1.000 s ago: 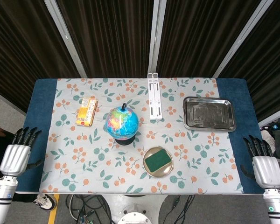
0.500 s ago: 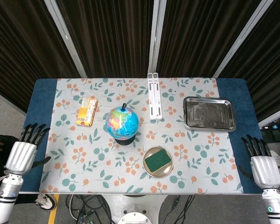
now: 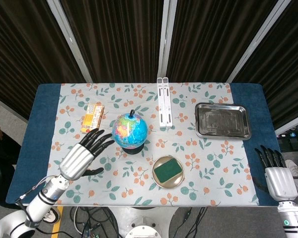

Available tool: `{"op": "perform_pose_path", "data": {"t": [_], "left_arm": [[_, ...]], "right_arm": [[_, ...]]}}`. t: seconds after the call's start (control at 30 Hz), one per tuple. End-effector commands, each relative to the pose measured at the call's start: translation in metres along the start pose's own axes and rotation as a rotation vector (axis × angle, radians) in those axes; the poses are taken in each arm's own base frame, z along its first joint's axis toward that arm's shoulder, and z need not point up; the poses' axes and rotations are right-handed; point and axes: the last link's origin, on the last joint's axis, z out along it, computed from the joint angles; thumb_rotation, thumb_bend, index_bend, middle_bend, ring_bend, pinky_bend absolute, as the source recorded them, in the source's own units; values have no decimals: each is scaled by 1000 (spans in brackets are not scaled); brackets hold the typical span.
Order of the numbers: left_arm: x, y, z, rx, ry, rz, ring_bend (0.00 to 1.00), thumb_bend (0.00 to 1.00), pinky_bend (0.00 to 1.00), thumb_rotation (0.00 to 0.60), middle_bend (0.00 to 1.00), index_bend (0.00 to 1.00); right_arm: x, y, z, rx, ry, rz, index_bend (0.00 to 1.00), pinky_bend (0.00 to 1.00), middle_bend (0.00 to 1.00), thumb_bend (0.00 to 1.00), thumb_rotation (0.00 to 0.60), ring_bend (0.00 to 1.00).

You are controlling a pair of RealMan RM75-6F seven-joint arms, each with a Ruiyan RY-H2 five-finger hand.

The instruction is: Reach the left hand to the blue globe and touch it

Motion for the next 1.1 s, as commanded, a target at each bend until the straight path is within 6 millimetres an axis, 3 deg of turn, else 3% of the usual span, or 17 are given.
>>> {"op": "perform_pose_path", "data": {"t": [0.03,0.23,0.47,1.1], "left_arm": [[-1,10,12,-35,9,-8,0,31,69,600,85,140],[-10,20,33,-61,-16,-23,0,31,69,600,85,140],[-25,18,50,-60,-37,17,0,31,68,600,85,140],[-31,8,46,6,-49,48,0,31,66,600,85,140]], "right_arm": [[1,2,0,-5,4,2,0,0,0,192,600,0],[-1,2,0,-3,0,4,0,0,0,192,600,0],[0,5,0,-10,5,8,0,0,0,192,600,0],[0,6,0,-17,4,12,0,0,0,192,600,0]]}}
